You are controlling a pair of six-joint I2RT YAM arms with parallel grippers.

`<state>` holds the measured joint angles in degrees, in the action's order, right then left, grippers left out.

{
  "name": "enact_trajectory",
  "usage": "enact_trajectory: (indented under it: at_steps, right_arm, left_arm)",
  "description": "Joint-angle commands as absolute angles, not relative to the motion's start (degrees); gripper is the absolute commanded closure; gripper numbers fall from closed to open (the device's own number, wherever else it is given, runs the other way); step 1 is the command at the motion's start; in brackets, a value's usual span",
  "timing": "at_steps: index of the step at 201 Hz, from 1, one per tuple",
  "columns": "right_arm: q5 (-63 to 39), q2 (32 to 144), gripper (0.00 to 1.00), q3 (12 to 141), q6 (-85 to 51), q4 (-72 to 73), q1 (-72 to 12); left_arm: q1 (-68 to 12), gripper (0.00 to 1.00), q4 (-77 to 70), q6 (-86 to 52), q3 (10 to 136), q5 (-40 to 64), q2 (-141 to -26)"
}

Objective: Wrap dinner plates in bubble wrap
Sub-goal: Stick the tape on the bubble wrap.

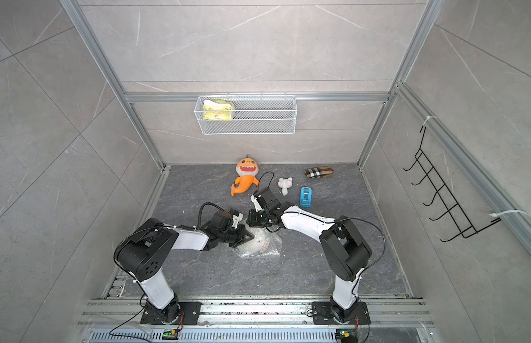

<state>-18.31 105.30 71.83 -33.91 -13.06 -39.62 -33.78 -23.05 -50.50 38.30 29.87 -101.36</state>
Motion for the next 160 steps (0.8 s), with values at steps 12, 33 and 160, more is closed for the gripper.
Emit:
enact_trajectory:
  at_steps: [12, 33, 160]
  right_arm:
    - [-17.45, 110.47, 0.87, 73.36, -33.06, -14.38, -38.44]
    - [-16.22, 109.93, 0.88, 71.67, -33.46, -17.12, -38.41]
    - [-13.99, 103.39, 0.88, 59.27, -37.02, -11.98, -38.32]
  left_arm:
    - [-34.02, 0.95, -10.74, -49.4, 34.72, 26.25, -103.2]
    - [-34.02, 0.95, -10.37, -49.38, 34.34, 26.08, -102.25]
    - [-33.98, 0.94, -8.08, -48.99, 34.91, 26.05, -99.29]
